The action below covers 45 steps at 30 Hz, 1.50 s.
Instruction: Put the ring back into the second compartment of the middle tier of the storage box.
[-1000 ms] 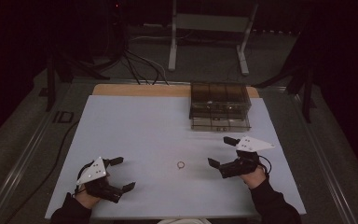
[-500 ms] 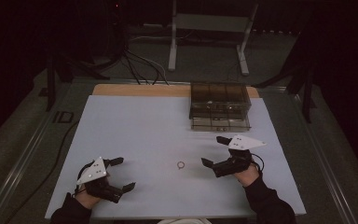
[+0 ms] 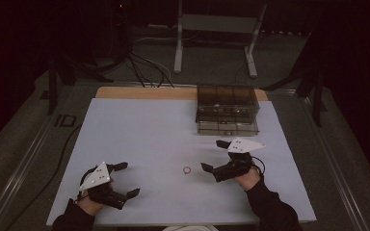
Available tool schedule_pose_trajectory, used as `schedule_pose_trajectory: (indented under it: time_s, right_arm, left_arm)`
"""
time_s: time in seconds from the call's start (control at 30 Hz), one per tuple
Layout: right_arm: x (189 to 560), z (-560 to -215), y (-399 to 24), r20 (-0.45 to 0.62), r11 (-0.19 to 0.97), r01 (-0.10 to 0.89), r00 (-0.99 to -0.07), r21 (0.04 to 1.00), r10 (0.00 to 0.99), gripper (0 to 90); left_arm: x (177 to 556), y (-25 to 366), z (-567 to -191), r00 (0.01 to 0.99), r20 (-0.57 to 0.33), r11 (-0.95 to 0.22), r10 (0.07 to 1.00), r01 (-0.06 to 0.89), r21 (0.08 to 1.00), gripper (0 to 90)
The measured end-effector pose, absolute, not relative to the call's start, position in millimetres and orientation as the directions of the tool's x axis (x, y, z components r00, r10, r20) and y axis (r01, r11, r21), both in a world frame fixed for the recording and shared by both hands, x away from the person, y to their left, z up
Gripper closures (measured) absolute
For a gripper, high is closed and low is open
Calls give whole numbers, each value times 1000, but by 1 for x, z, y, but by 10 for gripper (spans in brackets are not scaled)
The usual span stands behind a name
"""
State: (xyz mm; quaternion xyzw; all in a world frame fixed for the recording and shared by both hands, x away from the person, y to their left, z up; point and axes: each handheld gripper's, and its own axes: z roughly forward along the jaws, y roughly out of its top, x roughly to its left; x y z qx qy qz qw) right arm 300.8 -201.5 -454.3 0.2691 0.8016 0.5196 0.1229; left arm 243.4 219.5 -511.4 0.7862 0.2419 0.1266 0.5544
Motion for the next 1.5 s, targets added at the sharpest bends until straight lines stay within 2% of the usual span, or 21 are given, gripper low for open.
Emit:
schedule_pose_trajectory:
  time_s: [1.13,1.37,1.5]
  right_arm:
    - [311,-480,-179,121,362,353,-840,863,529,20]
    - [312,-487,-175,139,382,375,-843,845,520,54]
    - [313,-492,-170,144,390,386,-840,836,523,117]
  left_arm:
    - [243,218,-512,853,-64,-281,517,240,929,8]
    - [243,218,-512,854,-61,-282,517,237,930,8]
    - [243,218,-512,854,-63,-284,516,240,928,8]
